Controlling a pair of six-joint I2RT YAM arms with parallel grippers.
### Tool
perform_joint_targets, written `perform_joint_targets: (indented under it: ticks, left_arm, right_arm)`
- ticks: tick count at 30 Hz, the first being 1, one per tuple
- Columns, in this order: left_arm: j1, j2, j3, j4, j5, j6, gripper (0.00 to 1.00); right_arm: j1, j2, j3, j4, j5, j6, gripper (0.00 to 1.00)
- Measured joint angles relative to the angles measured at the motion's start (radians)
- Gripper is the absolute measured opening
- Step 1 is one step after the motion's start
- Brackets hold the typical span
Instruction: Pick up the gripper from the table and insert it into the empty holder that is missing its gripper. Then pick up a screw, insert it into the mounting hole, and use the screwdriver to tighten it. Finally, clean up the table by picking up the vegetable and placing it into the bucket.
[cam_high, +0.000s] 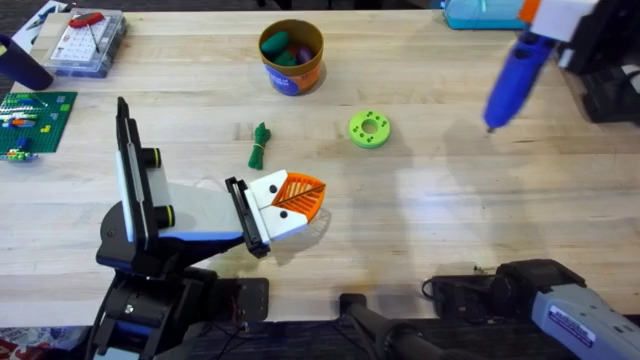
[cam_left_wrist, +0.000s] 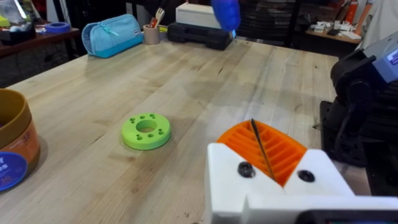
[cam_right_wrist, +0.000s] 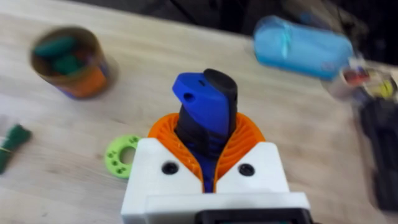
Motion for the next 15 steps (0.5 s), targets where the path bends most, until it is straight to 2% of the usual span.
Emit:
perform_joint_targets:
  ticks: [5,9,15]
  left_arm:
    - [0.0,0.0,0.0,-0.001,0.0,0.001,0.009]
    - [0.0,0.0,0.0,-0.001,0.0,0.0,0.009]
    - [0.0,0.0,0.0,-0.001,0.0,0.0,0.009]
  right_arm:
    - [0.044,-0.041,-0.02,0.015,0.004,0.007,0.046]
    - [0.091,-0.123,-0.022,0.032,0.0,0.007,0.045]
    - [0.1,-0.193,-0.022,0.116,-0.039,0.007,0.045]
